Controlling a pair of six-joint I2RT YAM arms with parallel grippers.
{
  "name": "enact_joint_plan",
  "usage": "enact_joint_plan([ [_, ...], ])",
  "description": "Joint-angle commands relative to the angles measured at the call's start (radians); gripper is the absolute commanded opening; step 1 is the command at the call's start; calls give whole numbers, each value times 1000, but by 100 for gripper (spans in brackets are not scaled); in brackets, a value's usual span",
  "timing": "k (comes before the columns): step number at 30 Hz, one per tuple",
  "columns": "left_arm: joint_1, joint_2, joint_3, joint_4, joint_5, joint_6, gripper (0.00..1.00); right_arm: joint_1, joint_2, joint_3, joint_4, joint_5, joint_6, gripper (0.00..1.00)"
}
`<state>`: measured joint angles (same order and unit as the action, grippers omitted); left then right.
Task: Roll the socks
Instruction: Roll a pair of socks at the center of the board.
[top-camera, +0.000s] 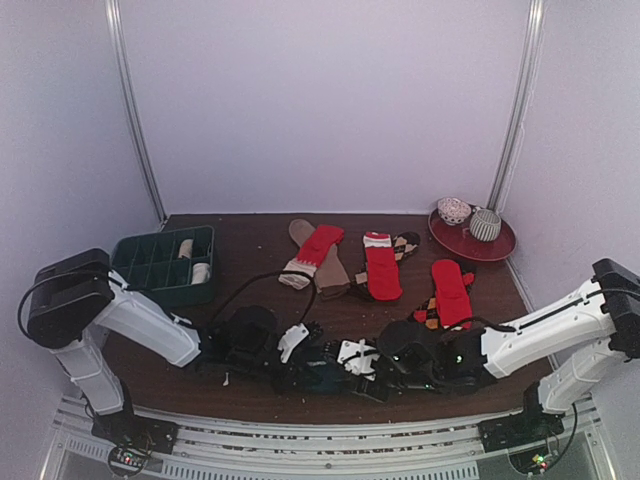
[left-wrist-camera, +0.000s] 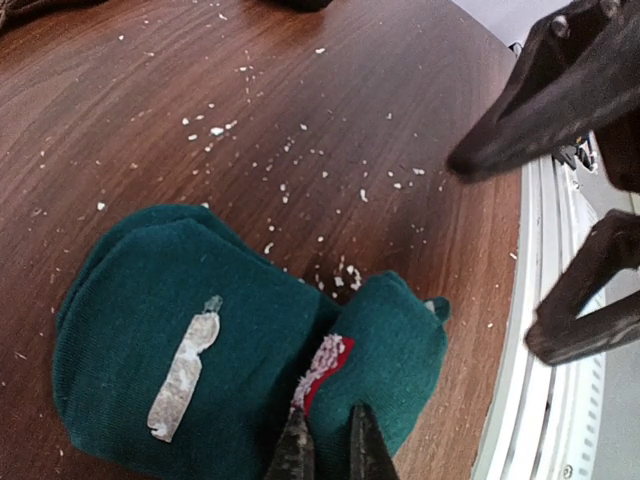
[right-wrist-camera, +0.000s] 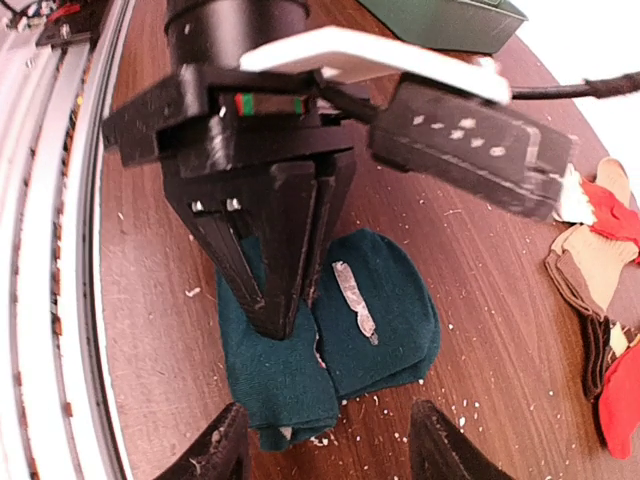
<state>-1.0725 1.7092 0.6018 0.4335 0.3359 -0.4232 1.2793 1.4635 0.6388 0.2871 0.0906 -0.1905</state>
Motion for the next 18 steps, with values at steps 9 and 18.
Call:
enact_joint_plan([
  [9,13,37,-14,-158,52,-6,0,73,213,95,30,95,-139,55],
  [18,26,31,-25,-140,80,13,0,70,342,119,7,116,-81,37],
])
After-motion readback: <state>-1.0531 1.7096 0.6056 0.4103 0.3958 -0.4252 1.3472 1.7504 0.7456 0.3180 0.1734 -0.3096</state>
